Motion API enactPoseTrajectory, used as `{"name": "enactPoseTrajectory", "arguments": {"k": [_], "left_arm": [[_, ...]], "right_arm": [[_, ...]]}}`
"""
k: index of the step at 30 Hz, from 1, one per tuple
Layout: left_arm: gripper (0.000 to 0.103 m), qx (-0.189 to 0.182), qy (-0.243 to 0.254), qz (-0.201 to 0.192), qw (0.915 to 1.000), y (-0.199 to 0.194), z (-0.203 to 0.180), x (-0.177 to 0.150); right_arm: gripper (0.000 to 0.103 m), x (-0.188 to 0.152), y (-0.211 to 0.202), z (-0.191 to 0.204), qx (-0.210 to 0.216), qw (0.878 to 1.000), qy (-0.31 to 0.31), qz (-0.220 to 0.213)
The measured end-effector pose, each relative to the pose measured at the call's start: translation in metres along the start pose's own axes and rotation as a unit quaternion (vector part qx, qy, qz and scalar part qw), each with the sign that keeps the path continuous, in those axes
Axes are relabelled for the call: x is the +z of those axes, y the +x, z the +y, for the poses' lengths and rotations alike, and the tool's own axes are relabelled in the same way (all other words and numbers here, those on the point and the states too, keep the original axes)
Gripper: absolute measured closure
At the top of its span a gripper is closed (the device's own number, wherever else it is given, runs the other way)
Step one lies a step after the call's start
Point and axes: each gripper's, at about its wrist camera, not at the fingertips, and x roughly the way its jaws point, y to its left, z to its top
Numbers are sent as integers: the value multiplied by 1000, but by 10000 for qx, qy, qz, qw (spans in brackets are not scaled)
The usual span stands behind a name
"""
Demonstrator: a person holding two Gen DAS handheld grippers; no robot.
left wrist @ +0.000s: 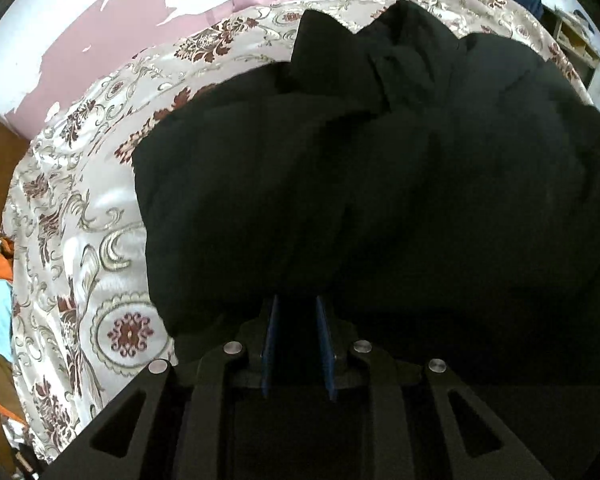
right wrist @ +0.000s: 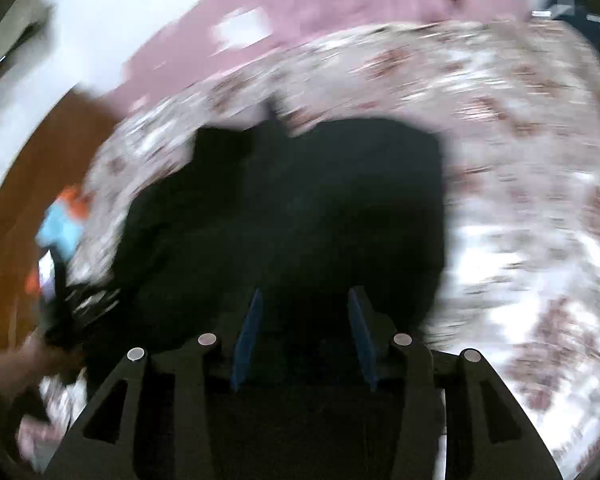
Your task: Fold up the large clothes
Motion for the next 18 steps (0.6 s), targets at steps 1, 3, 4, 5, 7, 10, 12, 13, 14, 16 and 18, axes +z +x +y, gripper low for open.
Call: {"name": "enactPoseTrajectory", "arguments": {"k": [1,3,4,5,7,10,12,13,14,16,18], "left_arm": [[84,-2,-42,19,10000,1,3,-3],[84,-38,-154,44,9999,-2,8,-7],[84,-41,-216,66,9997,-3,13,-10],[84,-28,-232,84,9997,-4,15,-12],[84,-23,-240,112,9996,-6,20,-17],[84,-27,-238,87,9997,-23,22,-24],[84,-151,-286,75,9994,-39,23,-31],[84,-289,-320,77,9990,-52,23,-37],[84,-395,-339,106,9986,-60,23,-42],[84,-643,-367,175,9971,-85,23,-55],[84,-840,-407,222,9954,-111,23,-65]], "right_arm": [[63,-4,10,2,26,9998,-87,158],[69,-15,35,-10,-373,9976,-303,493],[75,-19,40,-20,-435,9973,-238,549],[76,-22,40,-32,-375,9980,-69,511],[76,-21,33,-41,-341,9984,145,431],[72,-25,24,-33,-643,9966,6,510],[66,-35,14,-15,-781,9956,-46,521],[60,-37,2,-9,-749,9962,-28,448],[56,-39,-8,-3,-728,9965,8,401],[51,-48,-25,14,-715,9968,81,343],[50,-58,-45,29,-677,9970,146,343]]}}
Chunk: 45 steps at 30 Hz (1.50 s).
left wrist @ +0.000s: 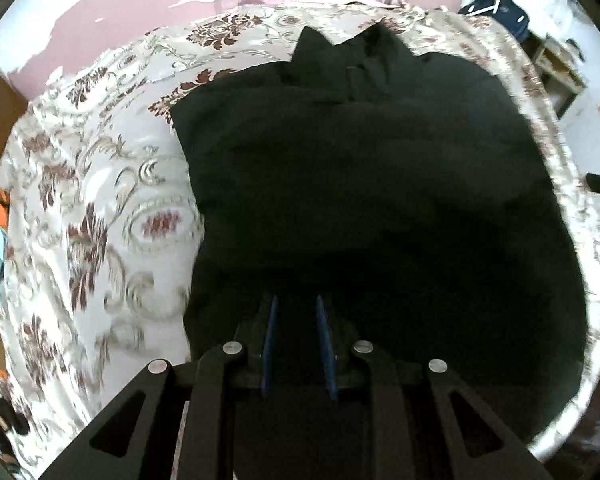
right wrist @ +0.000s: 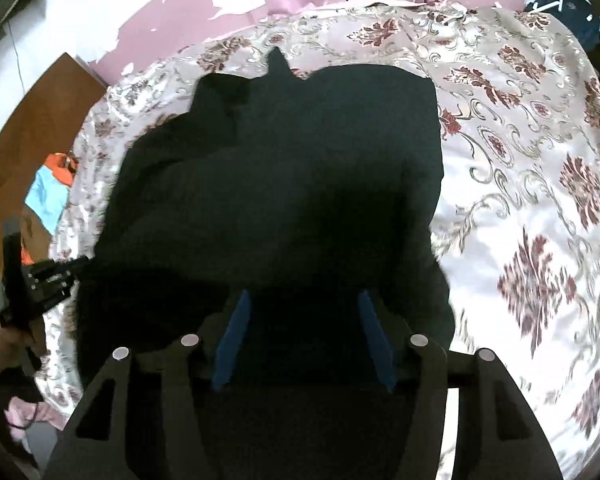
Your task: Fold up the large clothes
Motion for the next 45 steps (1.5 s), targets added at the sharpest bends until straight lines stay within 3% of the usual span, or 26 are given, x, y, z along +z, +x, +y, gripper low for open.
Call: {"name": "enactPoseTrajectory", "arguments": {"k": [3,5,7,8,11,16,24,30,34,41,45], "left_arm": [[80,-199,-99,61,9997,-39,-2,-15],[63,-422,-354,87,9984,-63,1,-22],[16,-617,-677,60,9958,-87,4,-27],[11,-723,-932,-19,9930,-103,7,-31],[11,-825,-1464,-5,9858,-132,11,-37],[11,-489,-1947,-26,9796,-184,6,-45],[11,496,-2024,-472,9769,-286,-15,-48],[11,1069,-1922,-428,9746,-306,-20,-46],[11,1058,-1817,-360,9770,-299,-15,-30],[11,535,-1384,-377,9882,-259,-1,14],[11,192,-1174,-484,9917,-235,3,18]], "right_arm": [[44,-17,-29,19,133,9998,169,24],[38,-27,-46,34,248,9994,261,11],[33,-35,-63,46,383,9987,325,14],[33,-38,-73,54,497,9983,287,31],[31,-44,-99,72,630,9979,137,66],[28,-55,-141,90,889,9958,-163,147],[24,-50,-178,82,1272,9890,-749,-70],[24,-23,-166,66,1449,9881,-499,119],[24,1,-161,64,1458,9881,-482,116],[24,34,-149,67,1230,9905,-261,553],[24,32,-166,84,669,9949,-586,478]]}}
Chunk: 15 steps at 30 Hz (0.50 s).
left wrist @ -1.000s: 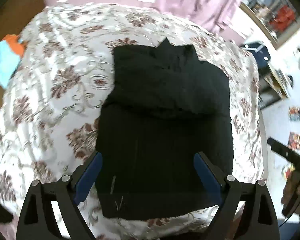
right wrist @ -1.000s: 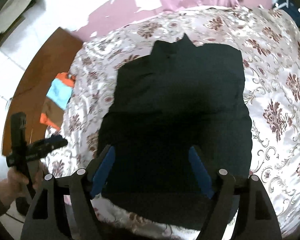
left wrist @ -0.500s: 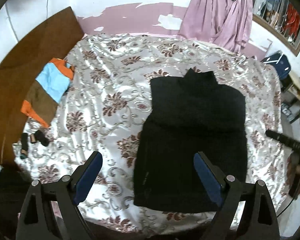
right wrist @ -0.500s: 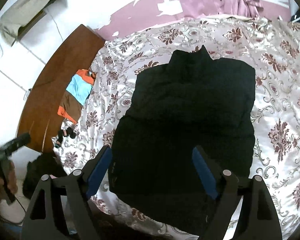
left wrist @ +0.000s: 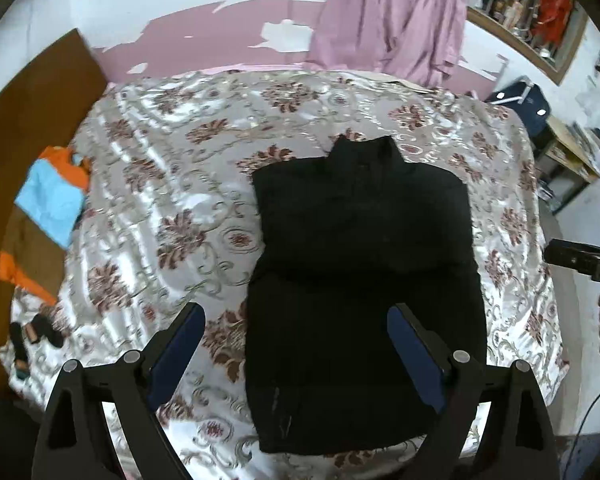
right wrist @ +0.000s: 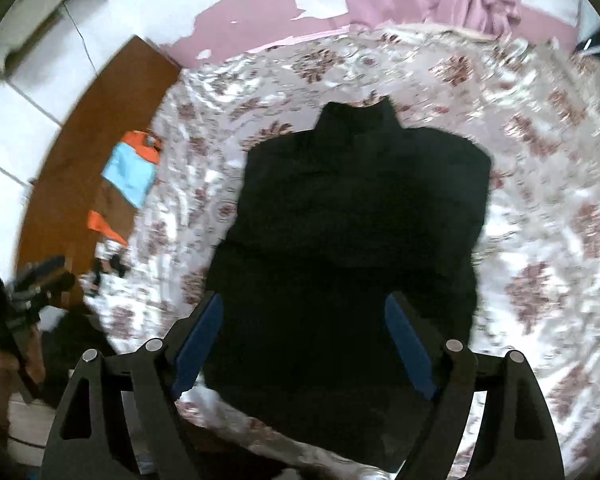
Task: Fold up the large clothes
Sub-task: 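Grasp the folded jacket's edge with both tools and lift it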
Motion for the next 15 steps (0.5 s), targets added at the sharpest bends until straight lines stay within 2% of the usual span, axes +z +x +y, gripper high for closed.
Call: {"name": "enactPoseTrajectory", "arguments": {"k": [2,6,10,12,15], "left_arm": [[11,-234,77,41,9997,17,2,-4],[11,-474,243,381,9979,58,1,-13],[11,-623,264,730,9950,95,-2,-13],[11,-658,248,757,9947,108,-1,-11],[11,-652,233,727,9949,137,6,1]], "right_arm": [[24,-8,-9,11,-139,9998,154,-67],[24,-27,-10,25,-378,9980,499,-82],[24,-49,4,22,-361,9947,950,166],[24,-56,13,20,-419,9948,882,303],[24,-51,40,4,-219,9943,923,481]]}}
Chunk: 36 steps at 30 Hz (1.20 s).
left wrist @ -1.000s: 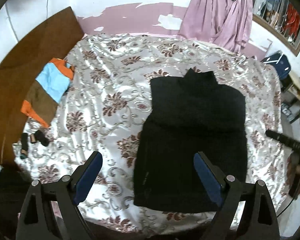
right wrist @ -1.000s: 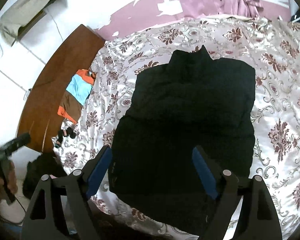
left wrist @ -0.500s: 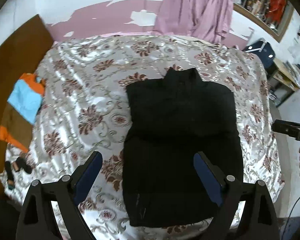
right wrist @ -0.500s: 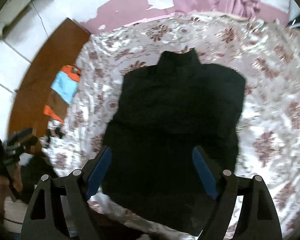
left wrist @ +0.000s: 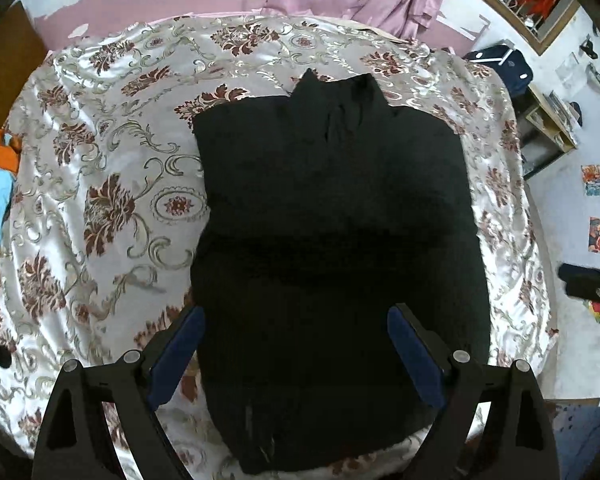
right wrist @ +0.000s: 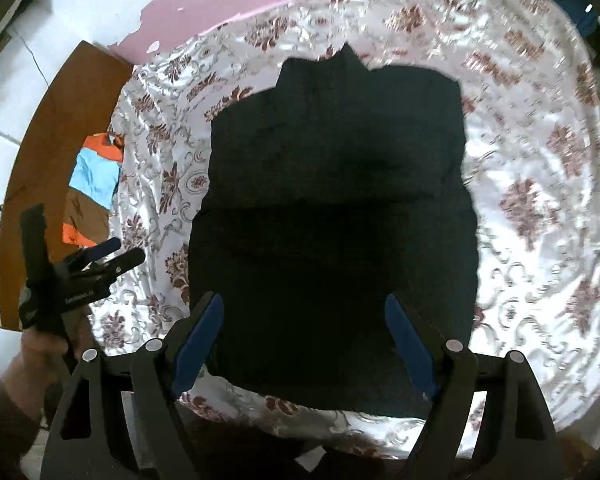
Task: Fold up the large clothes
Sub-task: 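Grasp the folded jacket's edge with both tools and lift it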
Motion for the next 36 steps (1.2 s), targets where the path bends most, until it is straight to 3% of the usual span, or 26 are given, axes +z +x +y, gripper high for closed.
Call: {"name": "enactPoseTrajectory", "arguments": {"k": [2,5,7,10,13,16,19,21,24,26,27,28,32,36], "left_arm": [[11,64,28,-31,10000,15,8,14],[11,22,102,-114,9999,40,18,53],[11,-54,159,-182,9997,55,20,85],[11,-108,87,-398,9991,86,20,158],[11,-59,47,-533,9985,114,11,216],[11,-245,-165,-286,9992,157,1,272],[12,-236,-623,-11,9978,190,5,303],[12,-75,-771,50,9970,207,5,317],[12,5,-701,168,9974,225,-3,328],[12,77,-579,222,9980,236,-10,335],[12,132,-557,260,9980,242,-13,338],[12,154,-559,297,9979,247,-14,341],[12,294,-705,532,9957,271,-14,342],[13,268,-736,513,9956,274,-9,333]], "right_arm": [[24,23,31,-9,98,9999,-24,92],[24,93,86,-12,-121,9995,-279,44],[24,162,114,-3,-286,9978,-567,-178],[24,254,142,10,-512,9938,-818,-560],[24,327,176,7,-564,9959,-533,-459],[24,371,206,-3,-500,9985,-123,-180],[26,389,229,-6,-550,9985,-21,-30],[35,390,245,-5,-545,9985,-46,98],[50,398,264,-9,-611,9976,-181,256],[54,405,275,-14,-537,9976,-219,367],[66,408,278,-18,-543,9975,-258,381],[93,409,281,-21,-513,9974,-312,391],[97,402,267,-33,-240,9979,-579,152],[97,375,233,-43,131,9961,-860,-157]]}}
